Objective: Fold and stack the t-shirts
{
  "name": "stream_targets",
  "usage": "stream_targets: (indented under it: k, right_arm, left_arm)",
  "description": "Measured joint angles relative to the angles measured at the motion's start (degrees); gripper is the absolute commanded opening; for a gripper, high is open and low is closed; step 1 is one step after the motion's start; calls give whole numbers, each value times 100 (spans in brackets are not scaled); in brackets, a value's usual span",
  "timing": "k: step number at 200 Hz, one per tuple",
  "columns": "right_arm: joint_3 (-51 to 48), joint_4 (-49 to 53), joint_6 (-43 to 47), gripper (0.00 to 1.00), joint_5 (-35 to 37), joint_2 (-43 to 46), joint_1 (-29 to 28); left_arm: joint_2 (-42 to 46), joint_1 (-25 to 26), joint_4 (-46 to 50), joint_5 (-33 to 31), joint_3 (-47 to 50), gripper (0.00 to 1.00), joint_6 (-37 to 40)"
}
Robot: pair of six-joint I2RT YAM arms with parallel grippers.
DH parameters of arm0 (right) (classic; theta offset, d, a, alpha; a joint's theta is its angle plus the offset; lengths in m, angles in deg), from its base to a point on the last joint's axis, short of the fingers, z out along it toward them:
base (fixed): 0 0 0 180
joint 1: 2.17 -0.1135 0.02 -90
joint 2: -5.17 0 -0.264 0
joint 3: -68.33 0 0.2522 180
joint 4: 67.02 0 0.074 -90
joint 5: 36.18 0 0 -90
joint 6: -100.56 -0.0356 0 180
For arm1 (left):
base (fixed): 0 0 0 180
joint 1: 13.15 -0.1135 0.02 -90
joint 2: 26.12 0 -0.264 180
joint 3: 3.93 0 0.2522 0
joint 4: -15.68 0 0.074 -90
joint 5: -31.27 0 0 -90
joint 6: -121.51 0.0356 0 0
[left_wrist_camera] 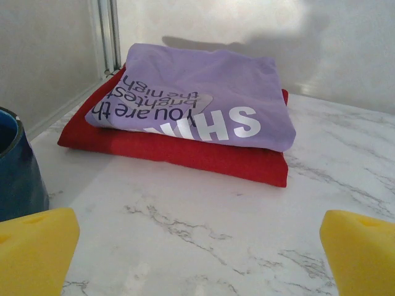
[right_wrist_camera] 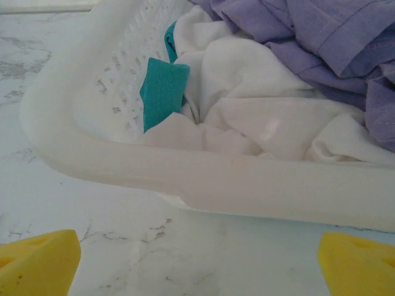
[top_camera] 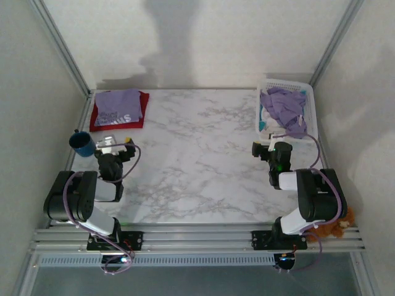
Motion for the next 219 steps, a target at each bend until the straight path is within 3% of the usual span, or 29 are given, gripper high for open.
stream_targets:
  k: [157,219]
  right_arm:
    - [2,22,2,99,-74,0,2]
    - [61,1071,20,99,-133,1067,-20]
  left_arm:
    - [39,7,83,-31,-17,100,2]
    - [1563,503,1486,-647,-400,100,223]
